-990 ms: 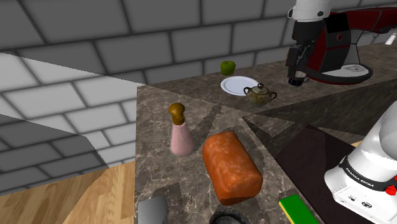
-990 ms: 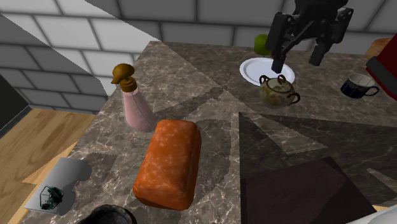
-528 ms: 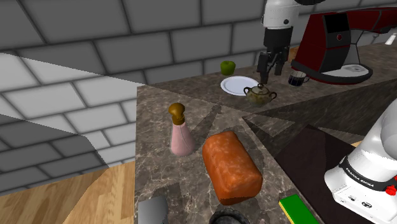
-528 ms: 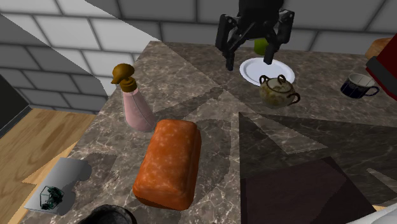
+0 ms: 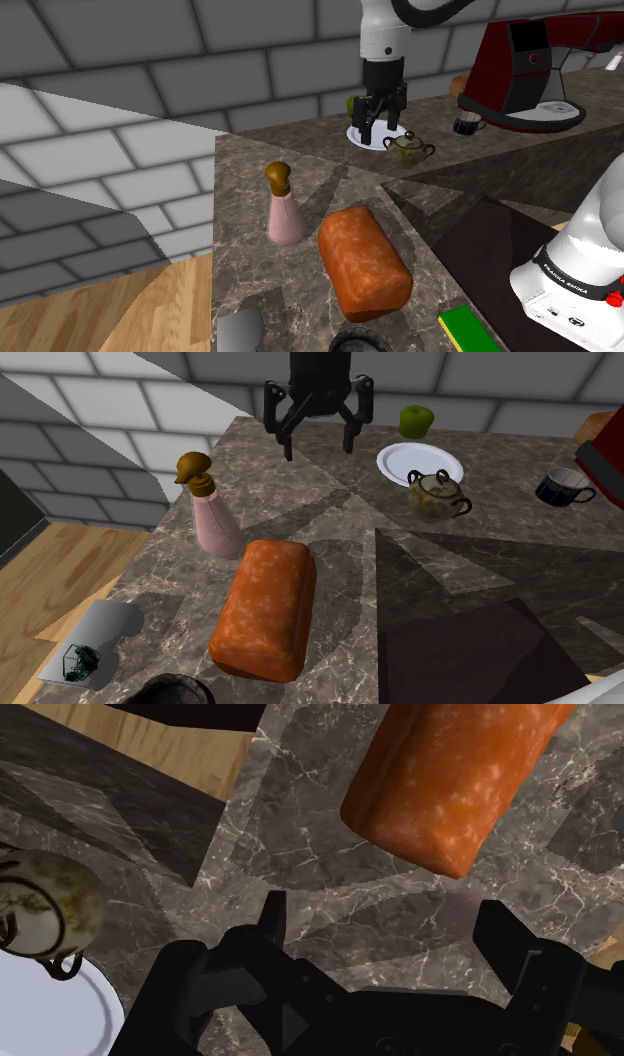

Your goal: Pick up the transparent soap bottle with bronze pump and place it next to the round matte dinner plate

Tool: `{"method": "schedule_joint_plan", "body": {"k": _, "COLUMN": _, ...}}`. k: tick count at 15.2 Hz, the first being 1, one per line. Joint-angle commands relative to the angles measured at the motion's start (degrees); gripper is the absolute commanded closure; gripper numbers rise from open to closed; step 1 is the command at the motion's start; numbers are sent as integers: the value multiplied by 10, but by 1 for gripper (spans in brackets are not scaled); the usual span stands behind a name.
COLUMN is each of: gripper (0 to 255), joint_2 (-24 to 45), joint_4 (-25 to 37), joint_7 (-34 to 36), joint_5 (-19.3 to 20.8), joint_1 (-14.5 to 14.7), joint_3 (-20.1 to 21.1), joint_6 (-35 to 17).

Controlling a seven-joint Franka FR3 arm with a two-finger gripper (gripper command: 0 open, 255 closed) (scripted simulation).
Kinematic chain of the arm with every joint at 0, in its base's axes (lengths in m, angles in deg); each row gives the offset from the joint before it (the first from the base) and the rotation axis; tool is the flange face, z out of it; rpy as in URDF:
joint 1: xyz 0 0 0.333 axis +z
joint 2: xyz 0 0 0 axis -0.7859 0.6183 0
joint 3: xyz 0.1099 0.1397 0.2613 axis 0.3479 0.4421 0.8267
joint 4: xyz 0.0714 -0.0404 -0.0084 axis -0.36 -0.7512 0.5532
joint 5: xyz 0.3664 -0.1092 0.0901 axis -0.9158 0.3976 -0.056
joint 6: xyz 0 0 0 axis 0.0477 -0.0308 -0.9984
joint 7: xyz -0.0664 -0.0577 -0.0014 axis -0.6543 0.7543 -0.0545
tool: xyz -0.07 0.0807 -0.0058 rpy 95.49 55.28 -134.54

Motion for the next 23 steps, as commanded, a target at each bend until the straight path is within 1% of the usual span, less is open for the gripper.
{"method": "schedule_joint_plan", "body": {"k": 1, "gripper": 0, "joint_2": 42, "joint_4": 42, "joint_7": 24, "joint_5": 5, "joint_1": 4, "joint_3": 14, "joint_6": -3}}
{"method": "schedule_joint_plan", "body": {"k": 6, "gripper": 0, "joint_2": 147, "joint_4": 142, "joint_7": 85, "joint_5": 29, "joint_1": 21, "joint_3": 44, "joint_6": -9}}
{"method": "schedule_joint_plan", "body": {"k": 10, "gripper": 0, "joint_2": 237, "joint_4": 239, "joint_7": 134, "joint_5": 57, "joint_1": 43, "joint_3": 60, "joint_6": -2}}
{"method": "schedule_joint_plan", "body": {"k": 13, "gripper": 0, "joint_2": 309, "joint_4": 325, "joint_7": 167, "joint_5": 82, "joint_1": 66, "joint_3": 66, "joint_6": 13}}
{"method": "schedule_joint_plan", "body": {"k": 17, "gripper": 0, "joint_2": 416, "joint_4": 468, "joint_7": 204, "joint_5": 117, "joint_1": 109, "joint_3": 66, "joint_6": 50}}
{"method": "schedule_joint_plan", "body": {"k": 18, "gripper": 0, "joint_2": 435, "joint_4": 495, "joint_7": 209, "joint_5": 122, "joint_1": 117, "joint_3": 65, "joint_6": 58}}
{"method": "schedule_joint_plan", "body": {"k": 23, "gripper": 0, "joint_2": 430, "joint_4": 448, "joint_7": 209, "joint_5": 121, "joint_1": 114, "joint_3": 65, "joint_6": 16}}
